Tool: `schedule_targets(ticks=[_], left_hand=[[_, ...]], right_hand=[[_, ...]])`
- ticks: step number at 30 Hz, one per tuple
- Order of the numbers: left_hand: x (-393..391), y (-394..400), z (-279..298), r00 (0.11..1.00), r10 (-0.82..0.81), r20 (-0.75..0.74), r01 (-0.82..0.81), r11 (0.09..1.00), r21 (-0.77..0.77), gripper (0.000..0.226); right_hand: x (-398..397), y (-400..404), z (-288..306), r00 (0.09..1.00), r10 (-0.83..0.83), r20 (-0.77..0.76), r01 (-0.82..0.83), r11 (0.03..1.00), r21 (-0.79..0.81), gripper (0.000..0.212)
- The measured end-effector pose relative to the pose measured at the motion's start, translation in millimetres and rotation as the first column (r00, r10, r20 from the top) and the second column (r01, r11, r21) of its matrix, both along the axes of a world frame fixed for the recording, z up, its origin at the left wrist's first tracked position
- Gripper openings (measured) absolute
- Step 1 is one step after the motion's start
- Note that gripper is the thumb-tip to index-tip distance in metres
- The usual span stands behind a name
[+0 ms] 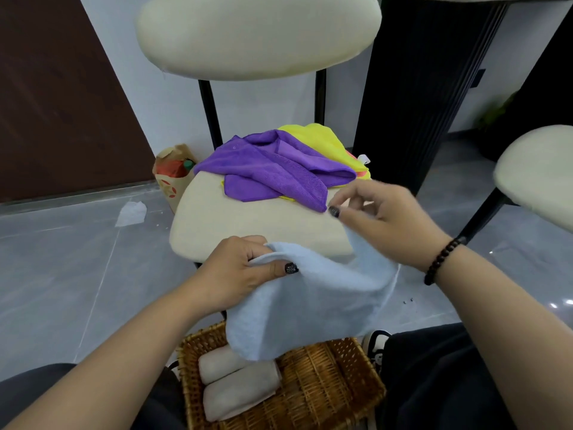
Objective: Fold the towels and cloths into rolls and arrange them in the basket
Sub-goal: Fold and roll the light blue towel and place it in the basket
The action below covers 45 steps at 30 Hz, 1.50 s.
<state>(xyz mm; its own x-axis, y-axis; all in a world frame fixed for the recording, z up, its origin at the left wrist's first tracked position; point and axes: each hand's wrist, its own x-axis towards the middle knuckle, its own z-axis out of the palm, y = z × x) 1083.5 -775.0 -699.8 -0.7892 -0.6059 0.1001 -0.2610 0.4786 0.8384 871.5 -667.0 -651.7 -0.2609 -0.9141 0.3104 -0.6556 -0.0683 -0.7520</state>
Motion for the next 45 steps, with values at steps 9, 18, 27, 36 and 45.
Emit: schedule_targets(ticks=[9, 18, 27, 36, 45], left_hand=[[4.9, 2.3, 16.0, 0.997, -0.029, 0.07, 0.034, 0.997, -0.068, 0.043], [13.9, 0.2, 23.7, 0.993, -0.061, 0.102, 0.061, 0.998, -0.002, 0.029], [12.9, -4.1, 27.3, 0.996, -0.092, -0.017, 0.094, 0.974, 0.206, 0.025], [8.1, -9.0, 25.6, 0.935, 0.274, -0.227, -0.18, 0.915, 0.362, 0.028], [2.4, -8.0, 21.0, 0.811, 0.466, -0.355, -0.204, 0.793, 0.574, 0.023]], right_hand=[[33.6, -3.9, -7.5, 0.924, 0.349, 0.153, -0.381, 0.816, 0.434, 0.043], [15.2, 3.3, 2.5, 0.958, 0.28, 0.068, -0.285, 0.887, 0.364, 0.008], [-18.1, 13.3, 16.3, 0.991, 0.124, 0.051, -0.133, 0.958, 0.255, 0.008], [-29.7, 18.3, 17.1, 0.981, -0.071, 0.18, 0.043, 0.986, 0.158, 0.01], [-28.1, 16.0, 10.4, 0.975, -0.115, 0.188, 0.084, 0.982, 0.168, 0.012]])
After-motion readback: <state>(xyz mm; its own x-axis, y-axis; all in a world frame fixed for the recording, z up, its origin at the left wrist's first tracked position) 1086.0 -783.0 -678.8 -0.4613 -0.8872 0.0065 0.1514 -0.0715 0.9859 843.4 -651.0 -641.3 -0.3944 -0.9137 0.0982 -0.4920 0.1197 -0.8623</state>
